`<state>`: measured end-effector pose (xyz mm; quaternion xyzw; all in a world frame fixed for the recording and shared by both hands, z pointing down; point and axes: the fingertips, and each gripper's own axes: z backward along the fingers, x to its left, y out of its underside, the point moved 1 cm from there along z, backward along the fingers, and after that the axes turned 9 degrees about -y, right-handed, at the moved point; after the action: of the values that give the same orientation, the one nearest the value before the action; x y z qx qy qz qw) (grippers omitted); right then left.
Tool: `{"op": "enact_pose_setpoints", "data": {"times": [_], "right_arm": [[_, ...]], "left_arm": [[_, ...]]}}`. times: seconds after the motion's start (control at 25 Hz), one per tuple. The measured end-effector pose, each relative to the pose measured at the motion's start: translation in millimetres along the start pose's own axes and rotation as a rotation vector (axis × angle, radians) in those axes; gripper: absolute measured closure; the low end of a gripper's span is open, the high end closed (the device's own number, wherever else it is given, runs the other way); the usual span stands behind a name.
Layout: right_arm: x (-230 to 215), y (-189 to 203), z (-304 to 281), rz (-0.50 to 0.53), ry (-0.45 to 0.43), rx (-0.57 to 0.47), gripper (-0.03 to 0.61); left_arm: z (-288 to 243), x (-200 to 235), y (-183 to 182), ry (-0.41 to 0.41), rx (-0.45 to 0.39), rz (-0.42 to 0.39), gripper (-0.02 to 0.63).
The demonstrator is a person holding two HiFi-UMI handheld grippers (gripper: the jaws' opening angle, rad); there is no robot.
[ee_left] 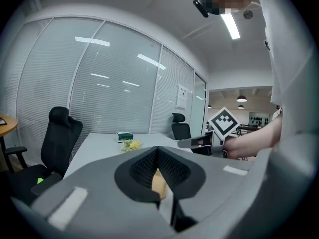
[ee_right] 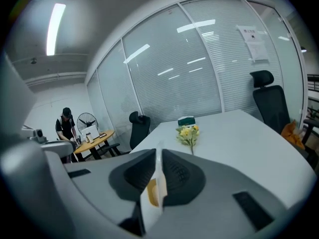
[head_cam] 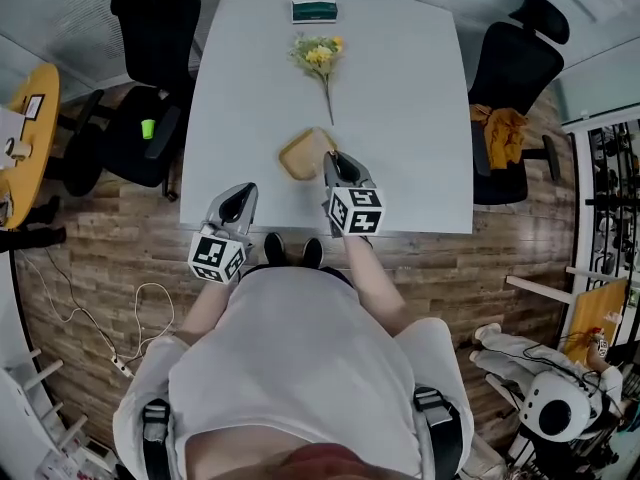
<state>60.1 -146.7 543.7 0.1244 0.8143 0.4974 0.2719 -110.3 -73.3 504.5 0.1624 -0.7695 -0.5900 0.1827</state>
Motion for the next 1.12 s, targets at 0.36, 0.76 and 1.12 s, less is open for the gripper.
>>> {"op": "enact_pose_setpoints", "data": {"times": [0.36,0.76,1.12], "right_arm": [[14,-50,41,0.006,-0.01,-0.137,0.532],[37,-95,82,0.075,-0.013,-0.252,0.532],[62,-115,96,0.13,-0.046,-0.289,0.533]], "left_arm": [[-5,3,-25,-0.01,-0.063,-0.016,0.603],[-2,5,-77,-0.02,-0.18,0.031,0.603],[-4,15,-95,-0.048,-0.223,0.021,0.603]]}}
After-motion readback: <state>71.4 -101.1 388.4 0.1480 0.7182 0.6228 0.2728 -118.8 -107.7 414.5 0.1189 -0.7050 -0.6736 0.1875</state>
